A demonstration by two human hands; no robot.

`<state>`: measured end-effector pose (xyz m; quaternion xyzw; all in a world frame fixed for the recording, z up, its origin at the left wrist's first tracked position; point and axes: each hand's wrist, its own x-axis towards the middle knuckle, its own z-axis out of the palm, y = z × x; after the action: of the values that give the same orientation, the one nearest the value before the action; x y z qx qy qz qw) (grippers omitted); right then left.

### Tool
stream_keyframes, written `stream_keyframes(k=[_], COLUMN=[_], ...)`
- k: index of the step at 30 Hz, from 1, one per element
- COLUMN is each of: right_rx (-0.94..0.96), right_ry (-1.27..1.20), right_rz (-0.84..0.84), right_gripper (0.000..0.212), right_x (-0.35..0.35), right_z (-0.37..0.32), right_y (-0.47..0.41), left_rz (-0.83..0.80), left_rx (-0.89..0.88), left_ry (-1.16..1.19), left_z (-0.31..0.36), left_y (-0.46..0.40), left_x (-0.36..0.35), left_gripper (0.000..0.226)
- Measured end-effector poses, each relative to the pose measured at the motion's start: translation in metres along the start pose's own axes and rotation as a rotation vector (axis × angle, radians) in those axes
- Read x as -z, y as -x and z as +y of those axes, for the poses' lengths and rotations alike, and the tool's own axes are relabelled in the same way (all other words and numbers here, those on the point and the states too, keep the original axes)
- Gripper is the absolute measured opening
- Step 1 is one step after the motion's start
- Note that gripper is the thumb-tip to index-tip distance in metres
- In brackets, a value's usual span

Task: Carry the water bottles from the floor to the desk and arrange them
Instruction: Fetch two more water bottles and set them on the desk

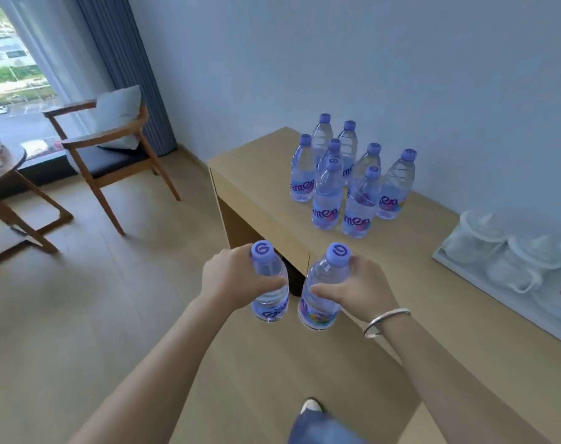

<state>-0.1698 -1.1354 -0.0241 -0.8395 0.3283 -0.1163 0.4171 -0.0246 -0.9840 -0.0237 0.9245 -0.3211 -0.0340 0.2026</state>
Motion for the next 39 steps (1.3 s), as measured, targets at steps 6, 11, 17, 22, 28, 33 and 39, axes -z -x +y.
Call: stream_keyframes(k=[6,11,17,22,28,33,39], right_rx=[0.058,0.081,0.093,0.040,-0.039,-0.158,-0.290], right_ry=[0.022,-0.032,0.014,-0.011,-0.034,-0.062,0.024], right_rz=[-0.006,-0.054,0.007,0.032,0.046,0.202,0.473], right_gripper=[0.035,0.027,0.034,0.027,0.022,0.032,0.024], right_x=[-0.015,-0.017,-0.027,-0.045,-0.078,-0.098,-0.117], right_z=[-0.018,-0.034,-0.051,-0.061,-0.078,-0.095,-0.094], right_y=[-0.095,-0.165,-0.229,-0.273,-0.328,-0.372,-0.409], left_rz=[-0.033,0.007,0.040,-0.009,-0.204,-0.373,-0.499], left_rx=[-0.006,0.016,0.024,0.002,-0.164,-0.280,-0.466], left_ry=[-0.066,-0.045,0.027,0.043,0.063,0.129,0.044], left_z=[-0.008,-0.008,-0.011,-0.025,-0.024,-0.007,0.020], left_y=[-0.095,-0.171,-0.242,-0.310,-0.404,-0.471,-0.517], left_x=[-0.003,0.007,0.003,-0.005,-0.007,-0.001,-0.032], left_gripper=[0.047,0.045,0.043,0.045,0.039,0.029,0.031])
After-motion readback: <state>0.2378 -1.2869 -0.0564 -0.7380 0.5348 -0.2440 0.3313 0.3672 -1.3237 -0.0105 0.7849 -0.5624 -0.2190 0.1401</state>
